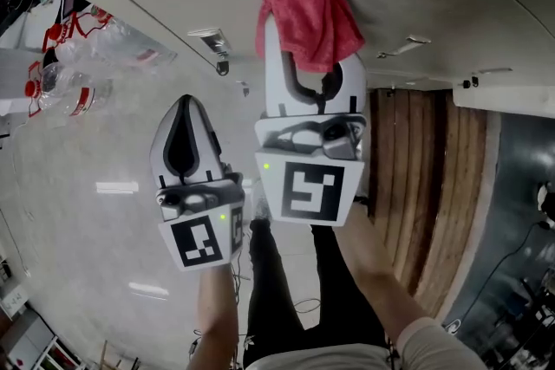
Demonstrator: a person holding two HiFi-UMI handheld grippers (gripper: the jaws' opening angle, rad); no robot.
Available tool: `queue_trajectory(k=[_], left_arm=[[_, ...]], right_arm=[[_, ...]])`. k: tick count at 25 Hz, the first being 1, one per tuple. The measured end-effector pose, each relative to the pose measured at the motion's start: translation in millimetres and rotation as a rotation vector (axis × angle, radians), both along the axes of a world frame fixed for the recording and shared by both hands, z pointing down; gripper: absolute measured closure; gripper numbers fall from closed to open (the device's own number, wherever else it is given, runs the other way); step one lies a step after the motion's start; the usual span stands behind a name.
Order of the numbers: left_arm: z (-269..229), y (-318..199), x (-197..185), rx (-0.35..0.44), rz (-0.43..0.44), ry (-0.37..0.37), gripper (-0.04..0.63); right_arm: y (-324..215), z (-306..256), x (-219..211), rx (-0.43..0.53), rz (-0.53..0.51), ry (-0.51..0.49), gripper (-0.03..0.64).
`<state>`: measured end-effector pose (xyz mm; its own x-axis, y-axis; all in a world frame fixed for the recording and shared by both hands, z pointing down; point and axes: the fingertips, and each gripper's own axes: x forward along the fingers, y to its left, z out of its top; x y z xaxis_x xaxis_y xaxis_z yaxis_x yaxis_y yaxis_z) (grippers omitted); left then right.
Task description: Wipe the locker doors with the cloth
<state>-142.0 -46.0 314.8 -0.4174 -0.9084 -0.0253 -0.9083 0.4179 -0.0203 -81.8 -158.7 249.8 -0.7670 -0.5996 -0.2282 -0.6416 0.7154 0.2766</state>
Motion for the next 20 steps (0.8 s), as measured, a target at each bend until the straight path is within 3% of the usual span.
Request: queue_trajectory(k=[8,12,20], left_arm=[[3,-27,33,0.007,0.049,0.014,0.580],[10,-35,45,-0.031,0.051,0.011,0.580],[8,-49,61,-0.023,0.043,0.000,0.580]], right_arm=[[-37,5,57,0.029,0.094,0.046,0.586],[-52,9,80,0.025,0.133,0.058,0.586],[-68,13,106,0.030,0.144,0.070,0.586]])
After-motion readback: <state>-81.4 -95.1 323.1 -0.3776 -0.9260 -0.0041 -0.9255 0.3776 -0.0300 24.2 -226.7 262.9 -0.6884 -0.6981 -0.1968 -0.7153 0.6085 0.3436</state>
